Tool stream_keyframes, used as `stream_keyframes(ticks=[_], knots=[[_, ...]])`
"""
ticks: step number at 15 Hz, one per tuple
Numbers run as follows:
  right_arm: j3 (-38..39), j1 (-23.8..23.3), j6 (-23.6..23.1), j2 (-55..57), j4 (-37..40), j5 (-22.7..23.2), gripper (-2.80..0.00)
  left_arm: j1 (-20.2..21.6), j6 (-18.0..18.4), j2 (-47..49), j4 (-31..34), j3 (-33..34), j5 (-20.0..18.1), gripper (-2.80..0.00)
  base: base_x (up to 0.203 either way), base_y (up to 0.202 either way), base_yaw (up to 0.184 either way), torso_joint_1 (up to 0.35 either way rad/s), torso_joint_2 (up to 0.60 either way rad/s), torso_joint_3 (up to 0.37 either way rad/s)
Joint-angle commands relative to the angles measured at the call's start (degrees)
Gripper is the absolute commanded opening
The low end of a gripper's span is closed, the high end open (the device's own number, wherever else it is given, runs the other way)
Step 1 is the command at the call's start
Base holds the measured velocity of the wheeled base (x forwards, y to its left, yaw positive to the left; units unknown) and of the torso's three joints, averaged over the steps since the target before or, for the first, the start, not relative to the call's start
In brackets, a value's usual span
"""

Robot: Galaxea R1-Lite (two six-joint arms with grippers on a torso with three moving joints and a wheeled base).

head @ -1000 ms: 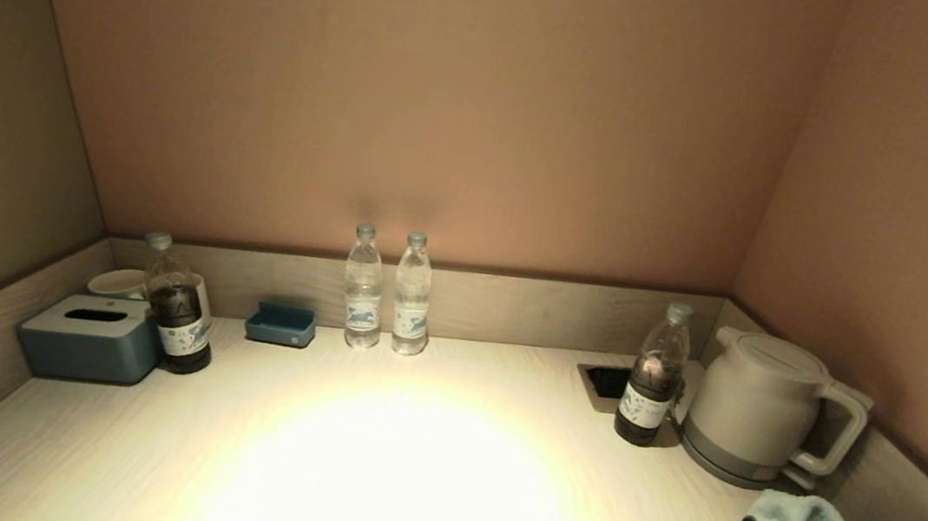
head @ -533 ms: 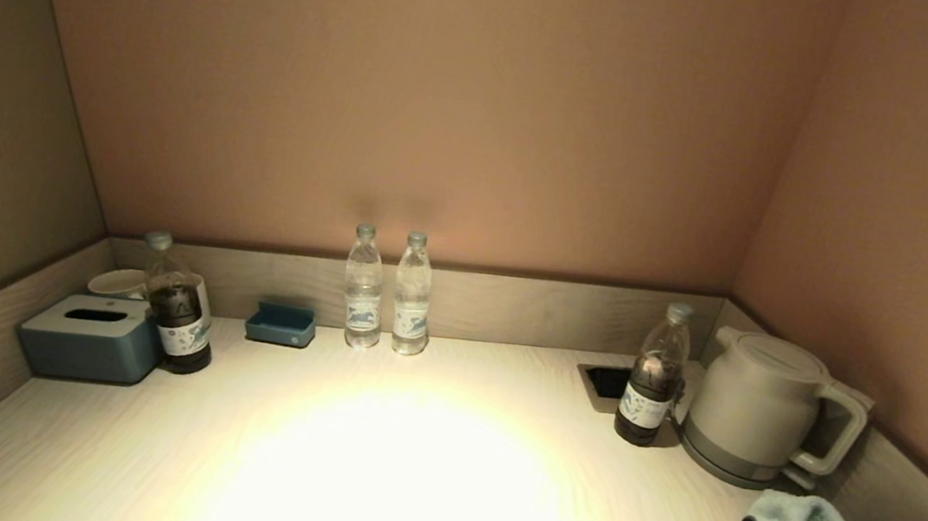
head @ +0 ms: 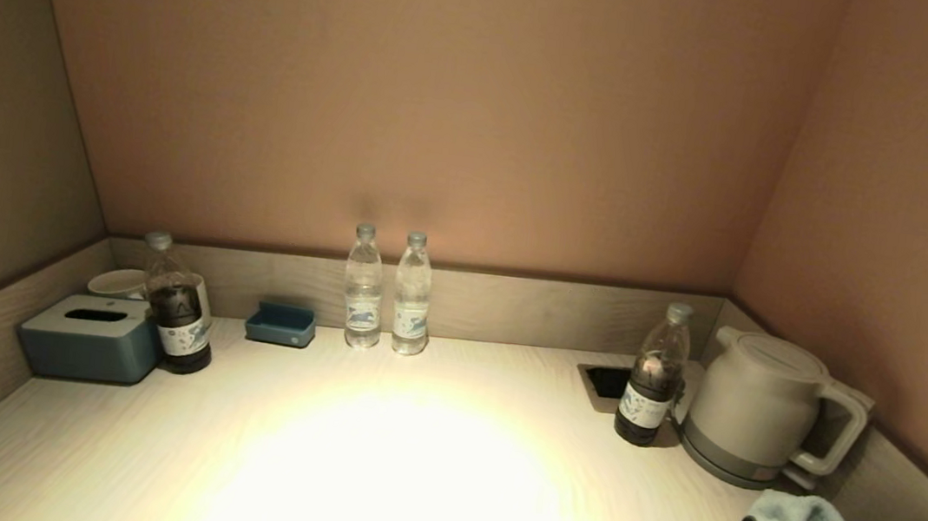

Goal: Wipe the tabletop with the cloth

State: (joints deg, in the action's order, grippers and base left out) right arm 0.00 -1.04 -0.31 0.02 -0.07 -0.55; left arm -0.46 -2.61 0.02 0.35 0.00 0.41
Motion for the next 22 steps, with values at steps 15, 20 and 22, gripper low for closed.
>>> stream_keyframes(ticks=[15,20,22], knots=[[0.0,0.1,0.0,0.0,0.0,-0.1,-2.8,0.0,0.0,0.0,0.0,0.0,0.0,-2.8,0.0,0.0,0.0,0.0,0.0,0.0],[0.0,0.1,0.0,0.0,0.0,-0.1,-2.8,0.0,0.0,0.0,0.0,0.0,0.0,-2.8,0.0,0.0,0.0,0.0,0.0,0.0],[0.0,0.0,0.0,0.0,0.0,-0.1,-2.8,0.0,0.0,0.0,0.0,0.0,0.0,-2.8,0.0,0.0,0.0,0.0,0.0,0.0]])
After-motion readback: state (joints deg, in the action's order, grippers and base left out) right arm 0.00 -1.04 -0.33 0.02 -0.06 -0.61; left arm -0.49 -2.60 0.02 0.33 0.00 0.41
